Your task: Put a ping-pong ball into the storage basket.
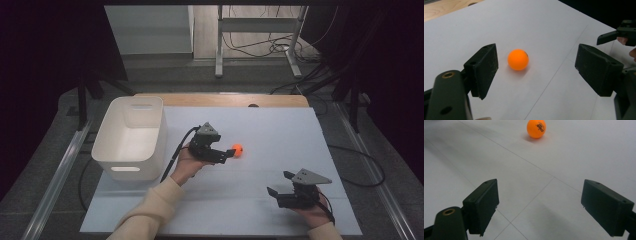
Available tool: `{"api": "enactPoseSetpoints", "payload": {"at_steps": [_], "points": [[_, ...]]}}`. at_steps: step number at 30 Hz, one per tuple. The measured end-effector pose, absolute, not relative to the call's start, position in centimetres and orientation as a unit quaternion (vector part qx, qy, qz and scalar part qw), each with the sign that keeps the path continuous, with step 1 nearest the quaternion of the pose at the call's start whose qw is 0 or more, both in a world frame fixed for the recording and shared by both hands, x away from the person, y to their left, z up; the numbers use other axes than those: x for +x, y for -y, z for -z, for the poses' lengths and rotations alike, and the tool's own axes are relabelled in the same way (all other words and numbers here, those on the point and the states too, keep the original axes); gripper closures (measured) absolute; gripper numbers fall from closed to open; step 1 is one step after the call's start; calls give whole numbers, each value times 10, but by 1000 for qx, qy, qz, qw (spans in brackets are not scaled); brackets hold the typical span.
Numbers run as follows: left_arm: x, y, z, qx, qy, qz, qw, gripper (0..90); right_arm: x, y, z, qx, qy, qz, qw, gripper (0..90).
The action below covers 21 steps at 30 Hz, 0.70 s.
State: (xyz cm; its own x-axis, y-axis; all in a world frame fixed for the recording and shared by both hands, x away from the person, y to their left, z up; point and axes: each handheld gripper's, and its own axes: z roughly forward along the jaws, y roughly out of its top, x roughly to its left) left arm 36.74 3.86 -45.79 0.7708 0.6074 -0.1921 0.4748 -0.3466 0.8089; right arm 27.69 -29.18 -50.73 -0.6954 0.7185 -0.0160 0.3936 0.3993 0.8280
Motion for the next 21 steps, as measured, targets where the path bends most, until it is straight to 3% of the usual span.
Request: {"api": "enactPoseSetpoints", "payload": {"at_steps": [21], "points": [[387, -16, 474, 836, -335, -68, 429, 192, 278, 291, 508, 343, -816, -428, 184, 153]]}}
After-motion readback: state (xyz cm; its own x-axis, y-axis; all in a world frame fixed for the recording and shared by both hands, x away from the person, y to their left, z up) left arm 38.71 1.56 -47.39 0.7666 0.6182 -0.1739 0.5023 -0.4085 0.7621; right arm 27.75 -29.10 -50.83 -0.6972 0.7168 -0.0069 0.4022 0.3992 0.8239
